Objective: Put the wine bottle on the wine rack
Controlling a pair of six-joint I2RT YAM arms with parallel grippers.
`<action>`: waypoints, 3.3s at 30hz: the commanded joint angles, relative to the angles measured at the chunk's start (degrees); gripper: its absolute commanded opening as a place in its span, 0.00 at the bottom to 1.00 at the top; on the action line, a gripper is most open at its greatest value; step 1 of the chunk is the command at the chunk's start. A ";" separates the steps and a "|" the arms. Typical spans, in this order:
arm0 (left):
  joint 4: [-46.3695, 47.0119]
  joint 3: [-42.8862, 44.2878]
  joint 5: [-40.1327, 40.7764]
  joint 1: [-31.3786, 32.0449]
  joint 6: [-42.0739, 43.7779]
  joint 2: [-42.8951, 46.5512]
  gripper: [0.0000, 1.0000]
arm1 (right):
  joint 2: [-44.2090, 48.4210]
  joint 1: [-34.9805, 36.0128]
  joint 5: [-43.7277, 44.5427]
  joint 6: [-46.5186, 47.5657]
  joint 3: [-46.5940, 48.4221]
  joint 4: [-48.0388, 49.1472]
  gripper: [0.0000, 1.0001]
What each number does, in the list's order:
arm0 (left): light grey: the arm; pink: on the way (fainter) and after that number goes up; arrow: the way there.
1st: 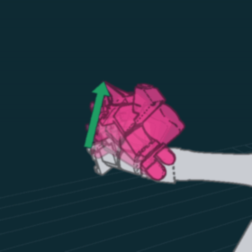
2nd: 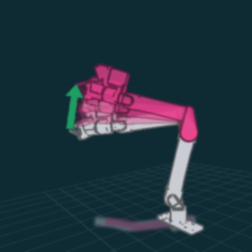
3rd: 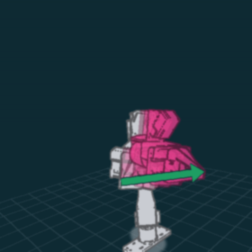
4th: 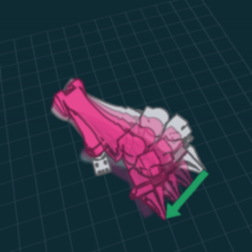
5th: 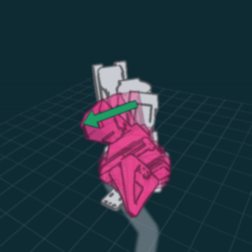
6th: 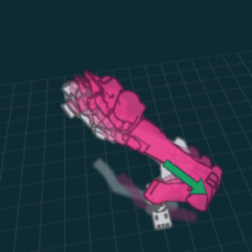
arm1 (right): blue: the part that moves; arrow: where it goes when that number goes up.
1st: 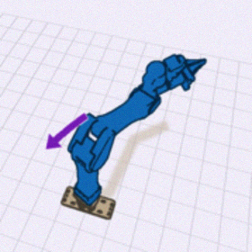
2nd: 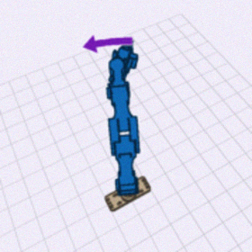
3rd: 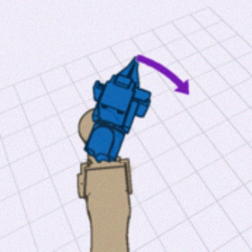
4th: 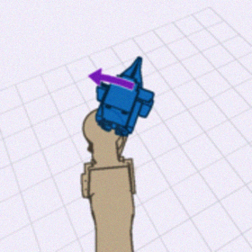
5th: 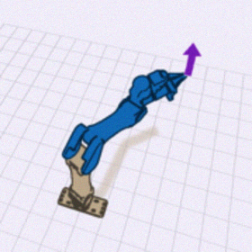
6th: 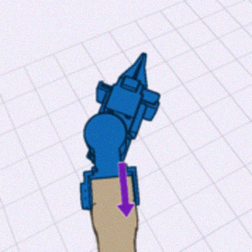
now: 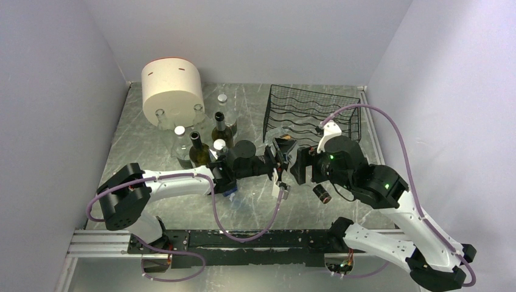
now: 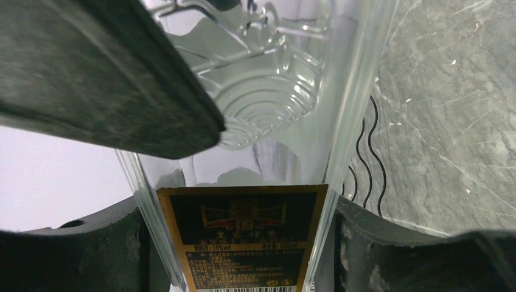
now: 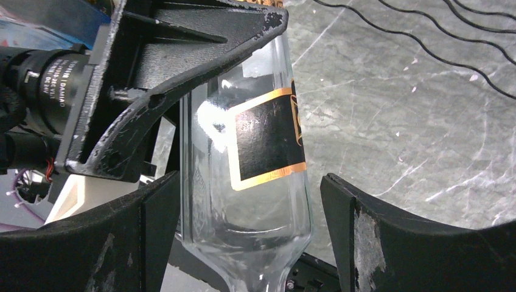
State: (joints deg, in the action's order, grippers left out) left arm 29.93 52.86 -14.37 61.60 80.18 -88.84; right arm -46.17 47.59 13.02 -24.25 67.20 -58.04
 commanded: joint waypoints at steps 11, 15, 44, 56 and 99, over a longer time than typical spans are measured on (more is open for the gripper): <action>7.93 7.12 -2.63 -0.02 -3.19 4.56 0.07 | -1.49 -0.02 4.22 -3.07 -1.34 0.31 0.70; 6.90 8.66 -1.04 0.10 -4.69 4.48 0.07 | -0.62 0.00 5.66 -3.60 -0.36 -0.08 0.45; 5.05 11.14 4.69 1.23 -45.72 11.31 0.94 | 5.55 -0.01 20.23 -5.72 1.59 5.83 0.00; -28.48 23.79 28.22 1.14 -77.29 20.08 0.94 | 4.22 -0.02 13.97 -2.82 -14.29 22.99 0.00; -47.49 17.20 31.72 1.15 -88.09 34.90 0.95 | -9.52 -0.60 22.51 2.67 -40.79 70.34 0.00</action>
State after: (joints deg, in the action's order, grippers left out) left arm -18.33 67.64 16.08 62.52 -9.34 -53.91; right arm -55.05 47.57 31.88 -23.16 24.75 -0.30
